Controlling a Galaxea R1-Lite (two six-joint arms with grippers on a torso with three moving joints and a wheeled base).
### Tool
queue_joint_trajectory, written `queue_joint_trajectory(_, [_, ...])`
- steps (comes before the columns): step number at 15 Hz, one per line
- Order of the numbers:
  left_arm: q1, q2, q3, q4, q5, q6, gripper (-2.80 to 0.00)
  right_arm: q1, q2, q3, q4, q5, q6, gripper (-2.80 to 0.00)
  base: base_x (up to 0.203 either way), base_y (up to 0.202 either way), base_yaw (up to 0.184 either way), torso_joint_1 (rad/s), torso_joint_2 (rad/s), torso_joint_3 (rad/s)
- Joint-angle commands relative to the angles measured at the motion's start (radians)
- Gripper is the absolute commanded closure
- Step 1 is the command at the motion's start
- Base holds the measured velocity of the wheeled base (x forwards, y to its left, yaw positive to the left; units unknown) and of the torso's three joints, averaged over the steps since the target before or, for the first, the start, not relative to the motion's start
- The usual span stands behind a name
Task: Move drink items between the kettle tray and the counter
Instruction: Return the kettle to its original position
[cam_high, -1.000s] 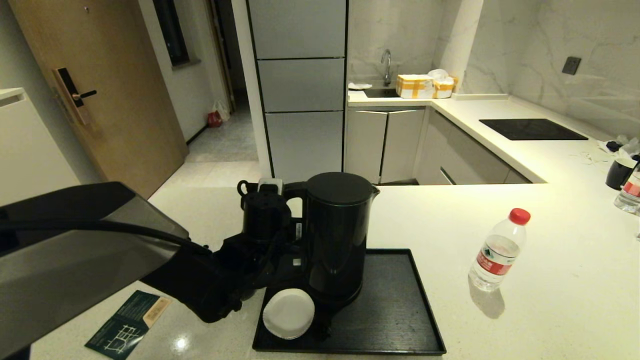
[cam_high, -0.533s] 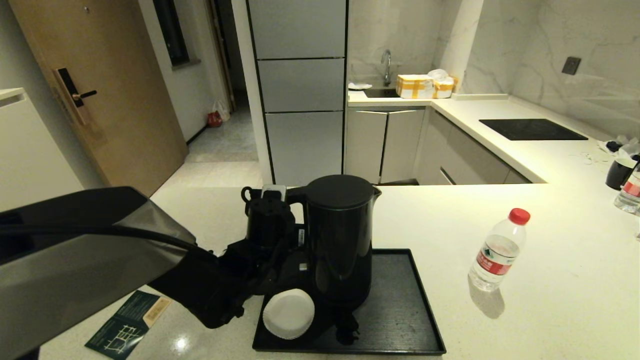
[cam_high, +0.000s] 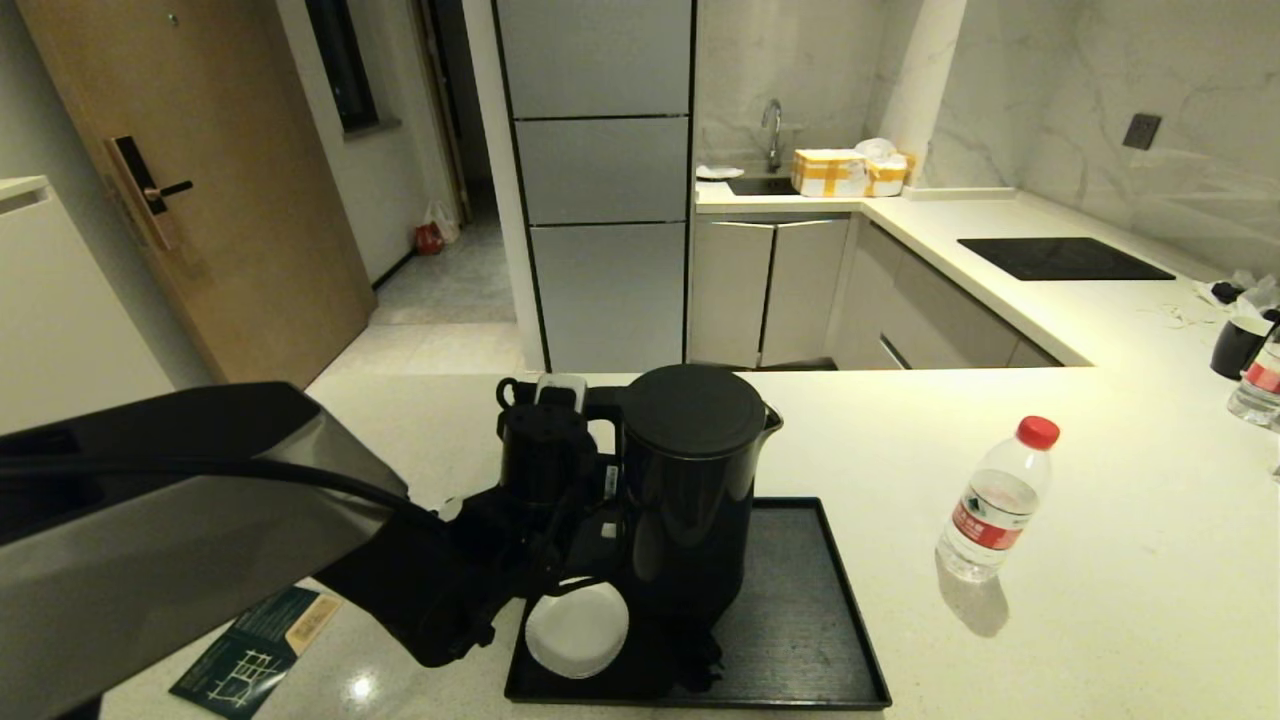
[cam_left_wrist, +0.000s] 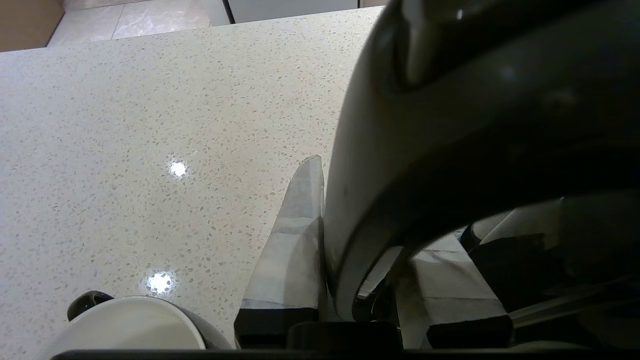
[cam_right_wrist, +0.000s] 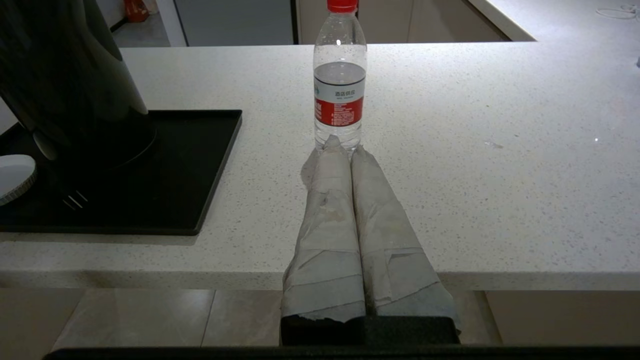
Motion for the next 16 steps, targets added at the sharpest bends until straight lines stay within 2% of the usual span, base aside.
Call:
queue_joint_trajectory(1, [-0.001, 0.021, 0.005, -0.009, 0.002, -0.007, 0.0, 0.0, 0.001, 0.0, 0.0, 0.0, 0.0, 0.0, 0.0, 0.0, 0.0, 0.0, 0.0, 0.0])
queue_joint_trajectory(4, [0.0, 0.042, 0.016, -0.053, 0.014, 0.011, 0.0, 0.0, 0.001, 0.0, 0.0, 0.0, 0.0, 0.0, 0.0, 0.0, 0.0, 0.0, 0.0, 0.0])
queue_joint_trajectory(6, [-0.002, 0.035, 0.005, -0.013, 0.017, 0.012, 0.0, 0.002, 0.001, 0.0, 0.0, 0.0, 0.0, 0.0, 0.0, 0.0, 0.0, 0.0, 0.0, 0.0])
queue_joint_trajectory(13, [-0.009, 0.033, -0.004, -0.01, 0.028, 0.01, 0.0, 0.0, 0.001, 0.0, 0.0, 0.0, 0.0, 0.0, 0.0, 0.0, 0.0, 0.0, 0.0, 0.0])
queue_joint_trajectory(14, [-0.009, 0.031, -0.005, -0.008, 0.028, 0.01, -2.8, 0.0, 0.001, 0.0, 0.0, 0.0, 0.0, 0.0, 0.0, 0.0, 0.0, 0.0, 0.0, 0.0])
queue_joint_trajectory(16, [-0.011, 0.027, -0.008, -0.012, 0.032, 0.01, -2.8, 0.0, 0.001, 0.0, 0.0, 0.0, 0.0, 0.0, 0.0, 0.0, 0.0, 0.0, 0.0, 0.0])
